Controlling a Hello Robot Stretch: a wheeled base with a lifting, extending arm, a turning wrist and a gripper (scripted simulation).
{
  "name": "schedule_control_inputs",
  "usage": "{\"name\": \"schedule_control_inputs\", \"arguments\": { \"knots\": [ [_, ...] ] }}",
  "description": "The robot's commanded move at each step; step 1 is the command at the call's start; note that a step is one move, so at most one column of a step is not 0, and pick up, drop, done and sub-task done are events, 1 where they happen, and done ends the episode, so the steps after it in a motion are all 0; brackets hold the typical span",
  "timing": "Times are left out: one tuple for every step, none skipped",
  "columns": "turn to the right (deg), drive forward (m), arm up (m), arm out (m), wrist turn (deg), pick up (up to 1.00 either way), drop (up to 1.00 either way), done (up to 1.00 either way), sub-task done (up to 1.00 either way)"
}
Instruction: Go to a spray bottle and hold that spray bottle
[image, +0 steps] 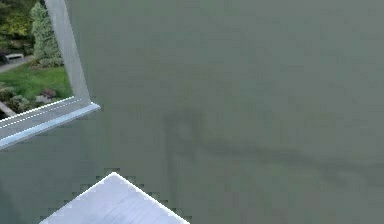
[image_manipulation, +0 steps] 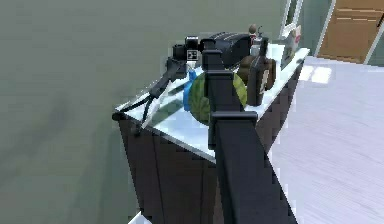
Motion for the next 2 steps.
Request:
{"name": "schedule_control_inputs", "arguments": {
  "knots": [
    [0.0, 0.0, 0.0, 0.0, 45.0, 0.0, 0.0, 0.0, 0.0],
    [0.0, 0.0, 0.0, 0.0, 45.0, 0.0, 0.0, 0.0, 0.0]
  ]
}}
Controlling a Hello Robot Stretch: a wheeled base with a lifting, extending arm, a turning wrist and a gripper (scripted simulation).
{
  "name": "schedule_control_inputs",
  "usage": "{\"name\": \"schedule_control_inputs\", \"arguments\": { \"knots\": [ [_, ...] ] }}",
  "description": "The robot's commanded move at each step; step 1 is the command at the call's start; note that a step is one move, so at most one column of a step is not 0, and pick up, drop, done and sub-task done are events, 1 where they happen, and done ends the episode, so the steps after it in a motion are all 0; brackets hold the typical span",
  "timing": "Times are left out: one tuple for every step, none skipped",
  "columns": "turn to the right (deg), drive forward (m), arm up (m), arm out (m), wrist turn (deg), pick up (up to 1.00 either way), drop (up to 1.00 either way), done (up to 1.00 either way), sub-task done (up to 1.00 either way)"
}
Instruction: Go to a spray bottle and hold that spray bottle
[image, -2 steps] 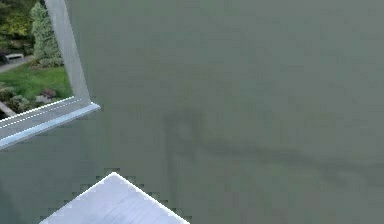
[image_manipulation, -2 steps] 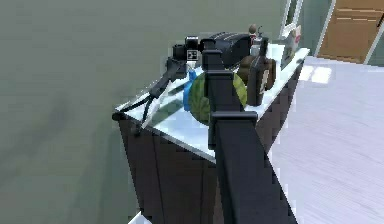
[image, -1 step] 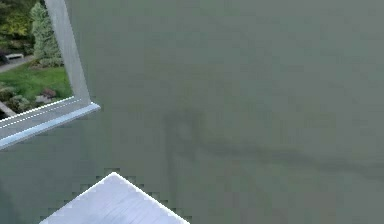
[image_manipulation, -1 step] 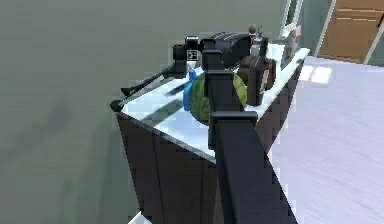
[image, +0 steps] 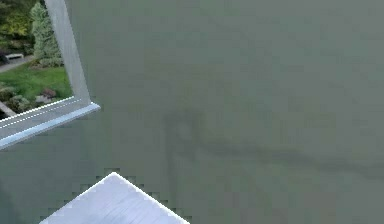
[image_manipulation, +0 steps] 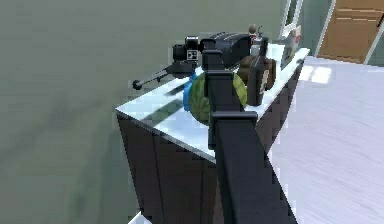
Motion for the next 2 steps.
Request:
{"name": "schedule_control_inputs", "arguments": {
  "knots": [
    [0.0, 0.0, 0.0, 0.0, 45.0, 0.0, 0.0, 0.0, 0.0],
    [0.0, 0.0, 0.0, 0.0, 3.0, 0.0, 0.0, 0.0, 0.0]
  ]
}}
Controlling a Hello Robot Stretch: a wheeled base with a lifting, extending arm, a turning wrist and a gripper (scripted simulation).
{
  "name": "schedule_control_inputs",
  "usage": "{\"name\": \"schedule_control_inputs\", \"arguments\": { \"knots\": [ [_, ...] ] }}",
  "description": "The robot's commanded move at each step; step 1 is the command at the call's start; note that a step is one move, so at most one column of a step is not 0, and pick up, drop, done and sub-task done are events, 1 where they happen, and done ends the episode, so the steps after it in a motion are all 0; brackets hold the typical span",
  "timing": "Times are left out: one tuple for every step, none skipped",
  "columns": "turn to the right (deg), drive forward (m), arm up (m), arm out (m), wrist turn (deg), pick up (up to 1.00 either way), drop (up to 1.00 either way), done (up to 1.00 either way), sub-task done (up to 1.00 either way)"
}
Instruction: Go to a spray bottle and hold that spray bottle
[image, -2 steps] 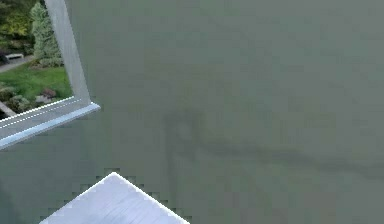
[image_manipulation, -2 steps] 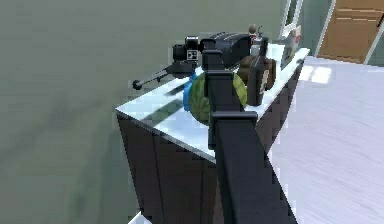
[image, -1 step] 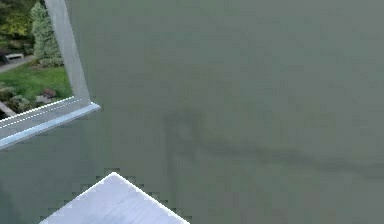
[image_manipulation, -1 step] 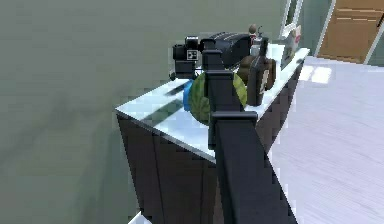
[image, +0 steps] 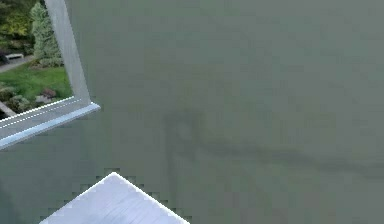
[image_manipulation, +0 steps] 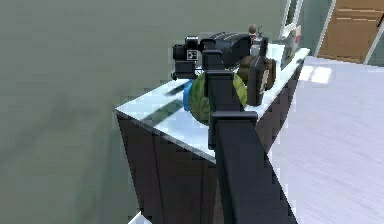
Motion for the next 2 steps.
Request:
{"name": "schedule_control_inputs", "arguments": {
  "knots": [
    [0.0, 0.0, 0.0, 0.0, 0.0, 1.0, 0.0, 0.0, 0.0],
    [0.0, 0.0, 0.0, 0.0, 0.0, 0.0, 0.0, 1.0, 0.0]
  ]
}}
